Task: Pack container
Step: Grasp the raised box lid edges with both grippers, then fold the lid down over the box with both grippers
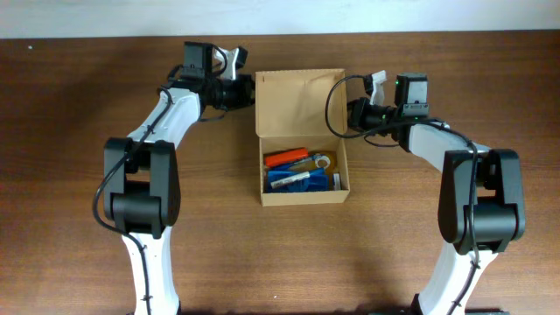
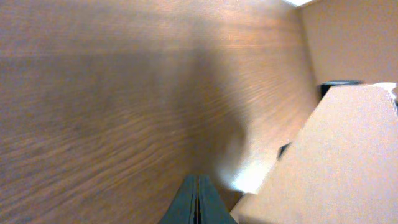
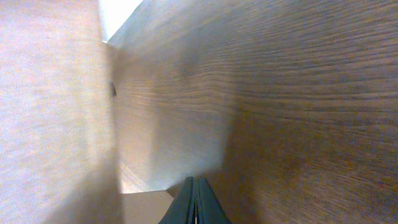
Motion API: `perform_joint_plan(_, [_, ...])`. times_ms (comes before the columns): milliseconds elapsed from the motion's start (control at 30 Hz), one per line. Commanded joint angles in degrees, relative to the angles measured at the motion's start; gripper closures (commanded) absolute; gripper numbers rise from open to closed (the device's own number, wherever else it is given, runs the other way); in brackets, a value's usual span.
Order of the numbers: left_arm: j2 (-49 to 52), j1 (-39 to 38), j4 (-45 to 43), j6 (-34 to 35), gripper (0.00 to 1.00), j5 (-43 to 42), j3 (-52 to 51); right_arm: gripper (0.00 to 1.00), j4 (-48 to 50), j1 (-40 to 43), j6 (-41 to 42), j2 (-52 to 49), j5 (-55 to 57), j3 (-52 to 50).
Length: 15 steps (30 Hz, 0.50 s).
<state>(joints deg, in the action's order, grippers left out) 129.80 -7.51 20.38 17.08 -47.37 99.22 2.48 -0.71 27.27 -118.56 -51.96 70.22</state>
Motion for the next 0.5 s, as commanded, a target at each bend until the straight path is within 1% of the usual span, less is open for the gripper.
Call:
perform_joint_plan(0, [0.2, 0.8, 0.8, -2.0, 0.98, -5.4, 4.2, 0.96, 0.3, -0.3, 0.2, -0.3, -5.9, 3.6])
perform_joint_plan(100, [-0.3, 0.9, 5.5, -6.7, 0.98, -5.4, 7.2, 0.96, 0.3, -0.3, 0.2, 0.0, -9.2, 7.3])
perform_joint_plan(233, [-3.1, 0.9, 6.0, -10.0, 0.98, -5.4, 7.3, 0.96, -0.1, -0.3, 0.0, 1.8, -9.6, 9.3])
perform_joint_plan(333, [-6.0, 0.9, 6.3, -11.8, 0.98, -5.4, 7.3, 0.96, -0.4, -0.3, -0.6, 3.5, -12.6, 9.3])
perform_joint_plan(400, [-8.6, 0.9, 9.0, -15.6, 0.98, -4.9, 7.3, 0.96, -2.0, -0.3, -1.9, 4.7, -13.2, 9.3])
perform_joint_plan(467, [-10.9, 0.9, 12.6, -19.0, 0.98, -3.3, 7.3, 0.96, -6.0, -0.3, -4.9, 6.1, -13.2, 9.3])
